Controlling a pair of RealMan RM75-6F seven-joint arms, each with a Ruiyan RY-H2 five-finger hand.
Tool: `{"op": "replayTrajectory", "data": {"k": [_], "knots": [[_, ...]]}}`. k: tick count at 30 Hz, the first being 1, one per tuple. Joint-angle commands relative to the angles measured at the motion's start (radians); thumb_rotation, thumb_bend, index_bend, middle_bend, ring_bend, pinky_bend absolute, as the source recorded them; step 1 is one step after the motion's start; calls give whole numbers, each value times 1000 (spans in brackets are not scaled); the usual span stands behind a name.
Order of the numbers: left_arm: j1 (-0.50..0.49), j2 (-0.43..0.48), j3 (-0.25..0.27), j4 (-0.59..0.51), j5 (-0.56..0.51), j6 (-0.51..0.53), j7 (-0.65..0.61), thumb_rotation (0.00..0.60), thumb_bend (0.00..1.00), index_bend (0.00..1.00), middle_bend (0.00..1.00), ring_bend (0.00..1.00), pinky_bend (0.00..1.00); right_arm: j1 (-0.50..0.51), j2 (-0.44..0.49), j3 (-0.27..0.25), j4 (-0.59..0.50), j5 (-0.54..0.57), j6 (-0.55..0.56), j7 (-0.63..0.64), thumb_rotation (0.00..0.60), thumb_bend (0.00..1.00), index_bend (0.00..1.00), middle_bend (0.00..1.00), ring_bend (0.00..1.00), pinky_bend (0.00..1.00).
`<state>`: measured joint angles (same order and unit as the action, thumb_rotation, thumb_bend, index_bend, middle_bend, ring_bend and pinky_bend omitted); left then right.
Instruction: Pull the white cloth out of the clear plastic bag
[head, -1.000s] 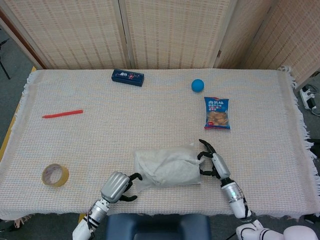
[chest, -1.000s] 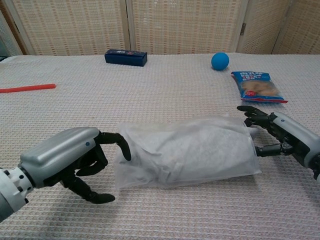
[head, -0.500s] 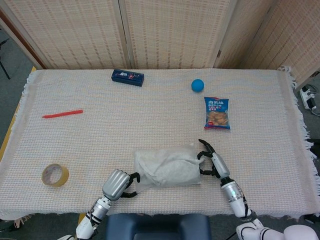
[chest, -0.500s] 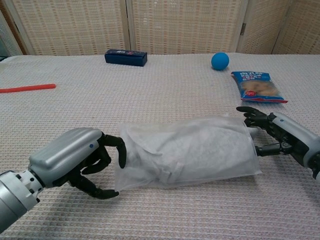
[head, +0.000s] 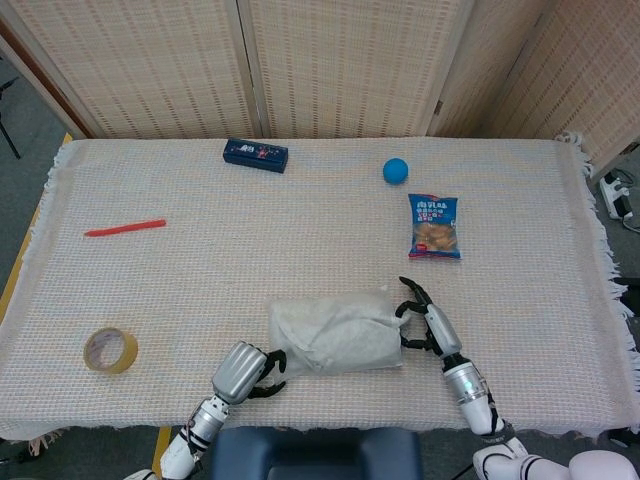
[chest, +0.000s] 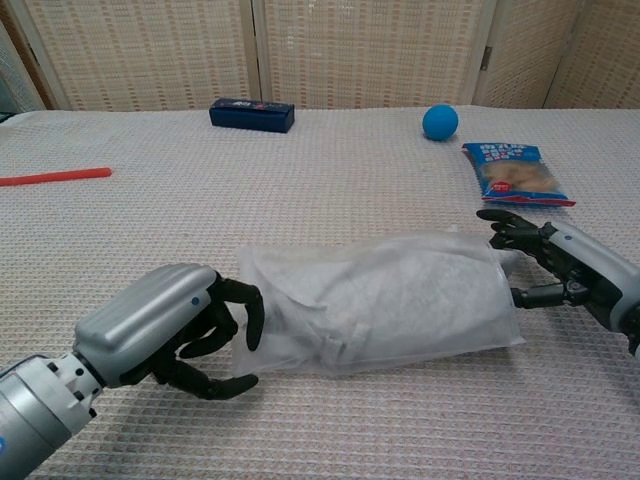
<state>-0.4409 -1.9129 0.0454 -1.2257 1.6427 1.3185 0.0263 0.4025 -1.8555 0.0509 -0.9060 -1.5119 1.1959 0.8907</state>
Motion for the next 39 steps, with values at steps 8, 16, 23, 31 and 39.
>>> {"op": "replayTrajectory", "data": {"k": [8, 16, 23, 31, 39], "knots": [[-8, -29, -10, 41, 6, -8, -12, 600, 409, 603, 1000, 1000, 1000, 1, -6, -1, 13, -2, -4, 13, 600, 702, 757, 47, 0, 0], [-9, -32, -14, 66, 16, 4, -19, 600, 503, 691, 1000, 1000, 1000, 3, -5, -2, 9, -8, 1, 19, 600, 703, 757, 47, 0, 0], [-5, -20, -14, 78, 28, 27, -12, 600, 560, 754, 1000, 1000, 1000, -2, -5, -6, 13, -12, 9, 18, 600, 703, 757, 47, 0, 0], [0, -7, -20, 117, 14, 23, -11, 600, 571, 781, 1000, 1000, 1000, -10, 26, -6, 14, -15, 26, 10, 600, 703, 757, 47, 0, 0], [-4, -11, -30, 151, 7, 20, -25, 600, 570, 783, 1000, 1000, 1000, -32, 93, 8, -20, -6, 66, -11, 600, 702, 757, 47, 0, 0]]}}
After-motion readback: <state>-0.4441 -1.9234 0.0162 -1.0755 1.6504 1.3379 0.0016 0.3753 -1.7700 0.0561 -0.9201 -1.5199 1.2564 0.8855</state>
